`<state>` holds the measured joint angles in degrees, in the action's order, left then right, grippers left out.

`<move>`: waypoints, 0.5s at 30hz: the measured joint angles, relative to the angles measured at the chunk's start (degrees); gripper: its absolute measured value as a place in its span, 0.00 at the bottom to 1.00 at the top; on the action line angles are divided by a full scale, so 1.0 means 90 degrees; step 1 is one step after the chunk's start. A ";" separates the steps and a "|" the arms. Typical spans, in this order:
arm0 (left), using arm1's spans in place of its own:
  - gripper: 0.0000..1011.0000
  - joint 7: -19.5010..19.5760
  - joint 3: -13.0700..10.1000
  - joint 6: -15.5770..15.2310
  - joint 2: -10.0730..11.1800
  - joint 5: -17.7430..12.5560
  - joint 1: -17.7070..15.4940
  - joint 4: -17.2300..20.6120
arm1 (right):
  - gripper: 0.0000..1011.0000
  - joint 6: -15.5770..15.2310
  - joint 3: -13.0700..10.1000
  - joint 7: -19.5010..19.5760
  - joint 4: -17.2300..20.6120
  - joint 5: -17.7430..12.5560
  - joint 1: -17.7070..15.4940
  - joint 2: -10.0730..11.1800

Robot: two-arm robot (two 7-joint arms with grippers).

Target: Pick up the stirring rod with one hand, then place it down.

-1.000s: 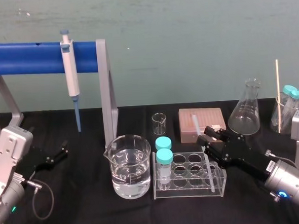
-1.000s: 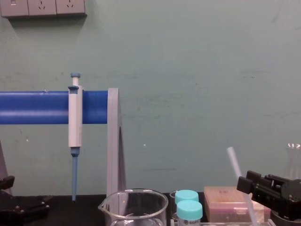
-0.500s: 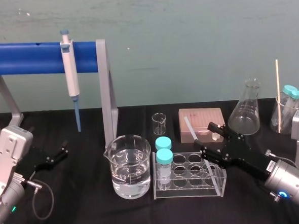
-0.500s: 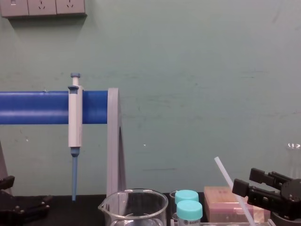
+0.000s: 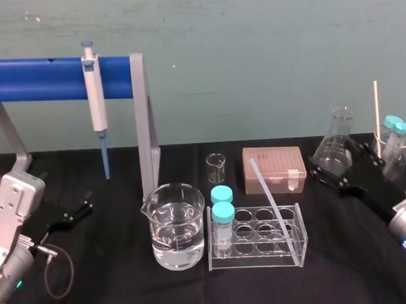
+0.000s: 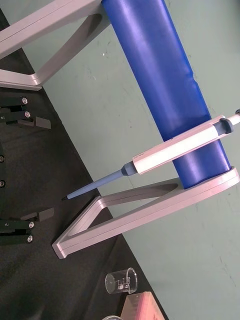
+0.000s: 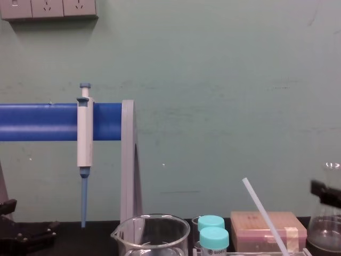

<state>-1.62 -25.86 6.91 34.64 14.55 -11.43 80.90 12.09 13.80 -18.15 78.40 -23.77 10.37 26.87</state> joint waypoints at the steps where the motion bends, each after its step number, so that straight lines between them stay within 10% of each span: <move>1: 0.99 0.0000 0.0000 0.0000 0.0000 0.0000 0.0000 0.0000 | 0.99 -0.0127 -0.0019 0.0112 0.0003 0.0042 -0.0031 -0.0006; 7: 0.99 0.0000 0.0000 0.0000 0.0000 0.0000 0.0000 0.0000 | 0.99 -0.0904 -0.0056 0.0315 -0.0164 0.0054 -0.0123 -0.0098; 15: 0.99 0.0000 0.0000 0.0000 0.0000 0.0000 0.0000 0.0000 | 0.99 -0.0982 -0.0045 0.0296 -0.0201 0.0053 -0.0119 -0.0112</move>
<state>-1.62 -25.86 6.91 34.65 14.55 -11.43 80.90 3.25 13.40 -15.48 76.59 -23.29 9.30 25.86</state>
